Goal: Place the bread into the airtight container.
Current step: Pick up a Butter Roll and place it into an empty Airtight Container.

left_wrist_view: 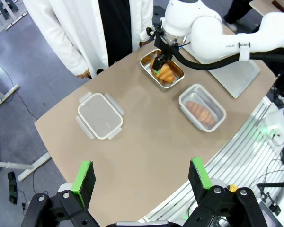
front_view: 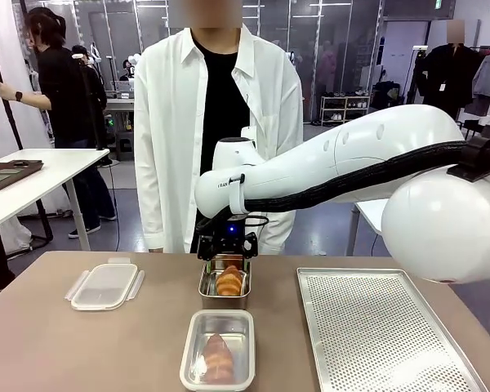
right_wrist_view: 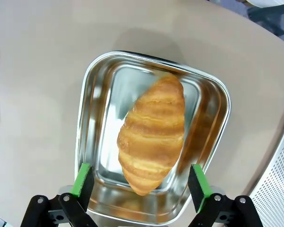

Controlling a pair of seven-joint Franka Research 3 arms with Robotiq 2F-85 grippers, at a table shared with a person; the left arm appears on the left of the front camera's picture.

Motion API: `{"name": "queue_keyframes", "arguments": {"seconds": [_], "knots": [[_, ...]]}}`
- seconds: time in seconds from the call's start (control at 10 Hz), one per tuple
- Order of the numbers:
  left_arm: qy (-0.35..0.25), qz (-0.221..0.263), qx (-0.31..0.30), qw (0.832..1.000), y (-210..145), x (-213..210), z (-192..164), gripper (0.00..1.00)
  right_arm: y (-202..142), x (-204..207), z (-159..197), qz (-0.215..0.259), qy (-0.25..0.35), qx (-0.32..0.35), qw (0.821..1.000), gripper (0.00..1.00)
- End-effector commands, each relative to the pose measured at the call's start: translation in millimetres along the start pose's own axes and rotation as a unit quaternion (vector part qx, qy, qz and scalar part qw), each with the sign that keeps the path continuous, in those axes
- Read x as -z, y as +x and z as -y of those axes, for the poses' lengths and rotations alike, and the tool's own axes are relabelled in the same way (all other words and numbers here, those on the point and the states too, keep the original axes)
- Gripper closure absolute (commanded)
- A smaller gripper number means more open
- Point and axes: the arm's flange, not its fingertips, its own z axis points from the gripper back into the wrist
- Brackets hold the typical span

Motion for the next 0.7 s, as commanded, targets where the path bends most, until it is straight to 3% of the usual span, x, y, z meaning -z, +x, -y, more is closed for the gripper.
{"name": "queue_keyframes", "arguments": {"seconds": [0.0,0.6], "knots": [[0.000,-0.002,0.009,1.000,-0.3,-0.8,-0.6,0.00,-0.6,-0.8,-1.6,0.004,-0.007,0.003,1.000,0.00],[0.000,-0.002,0.009,1.000,-0.3,-0.8,-0.6,0.00,-0.6,-0.8,-1.6,0.004,-0.007,0.003,1.000,0.00]]}}
